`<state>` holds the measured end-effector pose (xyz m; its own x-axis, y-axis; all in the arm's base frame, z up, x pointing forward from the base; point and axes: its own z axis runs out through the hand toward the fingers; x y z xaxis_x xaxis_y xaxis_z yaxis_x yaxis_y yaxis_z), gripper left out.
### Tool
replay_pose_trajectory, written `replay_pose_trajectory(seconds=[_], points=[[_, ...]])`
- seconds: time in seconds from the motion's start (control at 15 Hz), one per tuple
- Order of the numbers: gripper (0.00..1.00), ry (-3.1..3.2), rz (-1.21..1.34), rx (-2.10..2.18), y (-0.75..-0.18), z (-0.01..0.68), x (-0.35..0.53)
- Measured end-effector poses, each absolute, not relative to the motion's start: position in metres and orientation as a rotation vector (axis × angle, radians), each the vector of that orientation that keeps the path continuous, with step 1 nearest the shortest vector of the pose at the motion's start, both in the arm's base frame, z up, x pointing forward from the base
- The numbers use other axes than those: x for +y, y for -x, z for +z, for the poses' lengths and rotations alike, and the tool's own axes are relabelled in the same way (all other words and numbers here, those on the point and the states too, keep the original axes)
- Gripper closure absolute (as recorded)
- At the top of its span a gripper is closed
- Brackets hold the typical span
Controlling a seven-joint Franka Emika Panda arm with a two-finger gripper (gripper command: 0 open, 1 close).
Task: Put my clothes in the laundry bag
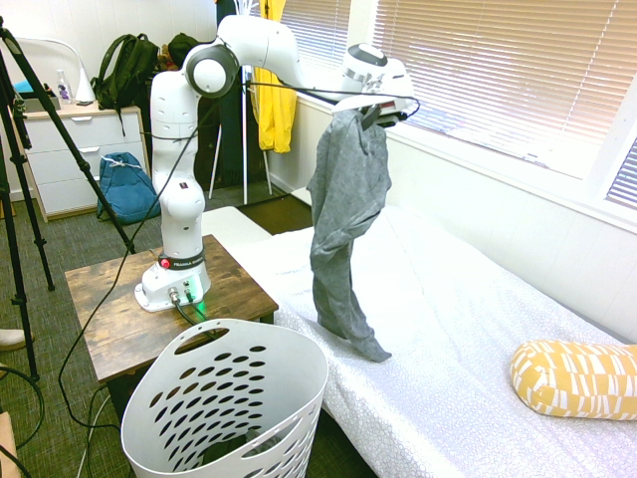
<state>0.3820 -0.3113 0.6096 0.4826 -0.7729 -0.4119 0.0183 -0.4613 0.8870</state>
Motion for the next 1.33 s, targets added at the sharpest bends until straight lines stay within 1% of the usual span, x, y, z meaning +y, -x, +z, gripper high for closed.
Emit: replay_pose_trajectory(seconds=[0.13, 0.33, 0.53, 0.8, 1.07, 1.13, 1.33], points=[[1.00, -1.768, -1.227, -0.650, -0.341, 0.591, -0.320], [1.00, -1.705, -1.370, -0.674, -0.272, 0.564, -0.337], [1.00, -1.686, -1.414, -0.712, -0.218, 0.513, -0.354], [1.00, -1.691, -1.366, -0.742, -0.183, 0.444, -0.376], [1.00, -1.681, -1.358, -0.710, -0.165, 0.379, -0.377], [0.00, -1.697, -1.306, -0.711, -0.164, 0.360, -0.376], [0.00, -1.748, -1.167, -0.714, -0.164, 0.313, -0.385]])
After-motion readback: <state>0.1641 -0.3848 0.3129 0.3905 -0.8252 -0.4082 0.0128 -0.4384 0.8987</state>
